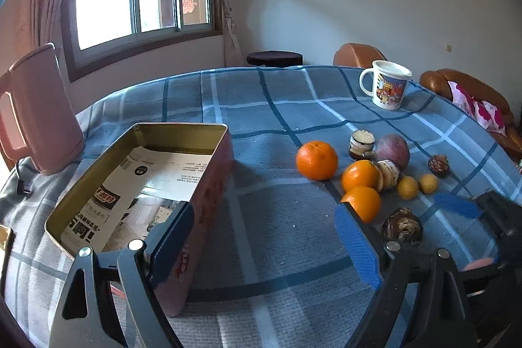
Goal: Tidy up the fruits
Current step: 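Close the right tool on the brown mangosteen while the left tool grasps a large orange, then lift the mangosteen with the right tool while the left tool carries the orange toward the tin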
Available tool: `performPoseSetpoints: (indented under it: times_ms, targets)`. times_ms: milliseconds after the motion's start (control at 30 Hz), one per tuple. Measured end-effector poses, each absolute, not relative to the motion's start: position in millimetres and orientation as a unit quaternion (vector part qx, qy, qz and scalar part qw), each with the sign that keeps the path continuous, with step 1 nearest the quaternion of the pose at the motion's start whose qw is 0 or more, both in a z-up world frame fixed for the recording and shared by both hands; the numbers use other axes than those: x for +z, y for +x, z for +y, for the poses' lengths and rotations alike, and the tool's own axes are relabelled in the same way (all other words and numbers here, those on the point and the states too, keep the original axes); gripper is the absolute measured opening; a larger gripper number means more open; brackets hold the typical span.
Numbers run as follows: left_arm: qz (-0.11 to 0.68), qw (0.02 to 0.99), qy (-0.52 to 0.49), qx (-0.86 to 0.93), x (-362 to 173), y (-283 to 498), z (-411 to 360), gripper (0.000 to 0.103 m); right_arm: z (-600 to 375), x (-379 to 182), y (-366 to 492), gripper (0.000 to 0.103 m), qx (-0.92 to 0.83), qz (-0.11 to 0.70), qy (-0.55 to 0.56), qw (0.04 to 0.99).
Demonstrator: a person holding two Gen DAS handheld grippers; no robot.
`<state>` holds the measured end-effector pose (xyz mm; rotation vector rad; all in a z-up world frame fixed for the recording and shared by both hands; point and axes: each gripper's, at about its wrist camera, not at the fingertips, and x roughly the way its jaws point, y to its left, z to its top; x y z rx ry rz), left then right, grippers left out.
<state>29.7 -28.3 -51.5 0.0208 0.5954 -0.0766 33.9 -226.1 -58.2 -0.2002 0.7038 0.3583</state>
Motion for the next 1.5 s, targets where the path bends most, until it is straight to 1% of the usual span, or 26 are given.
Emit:
performPoseSetpoints:
  times_ms: [33,100,133,167,267,300,533,867,933,967,1000,1033,1067,1133,1200,1500]
  targets:
    - [0.294,0.955,0.009,-0.039,-52,30,-28,0.089,-222,-60,37,0.073,0.173,0.349,-0.108,0.915]
    - [0.297,0.954,0.008,-0.044,-53,32,-29,0.089,-220,-64,42,0.072,0.171,0.365,-0.114,0.908]
    - [0.298,0.953,0.008,-0.047,-53,32,-29,0.089,-219,-66,45,0.065,0.172,0.375,-0.115,0.903]
    - [0.299,0.953,0.007,-0.049,-54,33,-30,0.089,-219,-68,48,0.06,0.176,0.382,-0.113,0.9]
    - [0.303,0.951,0.007,-0.059,-54,35,-33,0.089,-223,-70,50,0.051,0.188,0.397,-0.098,0.893]
    - [0.306,0.95,0.007,-0.062,-55,36,-34,0.089,-225,-70,50,0.046,0.192,0.396,-0.094,0.893]
    - [0.325,0.941,0.01,-0.098,-58,46,-53,0.089,-251,-61,41,0.045,0.152,0.354,-0.063,0.921]
    - [0.378,0.913,0.019,-0.154,-70,73,-86,0.087,-281,-54,43,0.046,0.106,0.336,-0.022,0.936]
    - [0.387,0.909,0.017,-0.157,-72,79,-87,0.084,-283,-54,43,0.046,0.107,0.335,-0.015,0.936]
    - [0.396,0.904,0.016,-0.16,-75,82,-88,0.08,-284,-54,42,0.046,0.11,0.334,-0.013,0.936]
    - [0.407,0.899,0.015,-0.162,-78,86,-89,0.073,-284,-54,41,0.046,0.109,0.331,-0.012,0.937]
    - [0.413,0.895,0.013,-0.166,-81,88,-90,0.068,-285,-54,40,0.046,0.107,0.327,-0.009,0.939]
    - [0.419,0.892,0.012,-0.169,-83,89,-91,0.062,-287,-53,40,0.046,0.106,0.325,-0.006,0.94]
    - [0.417,0.893,0.015,-0.171,-82,89,-92,0.053,-287,-54,40,0.046,0.106,0.327,-0.003,0.939]
    - [0.415,0.892,0.018,-0.177,-82,88,-94,0.041,-286,-54,40,0.046,0.106,0.326,-0.006,0.939]
    - [0.39,0.904,0.015,-0.174,-73,81,-91,0.041,-285,-54,38,0.046,0.102,0.319,-0.009,0.942]
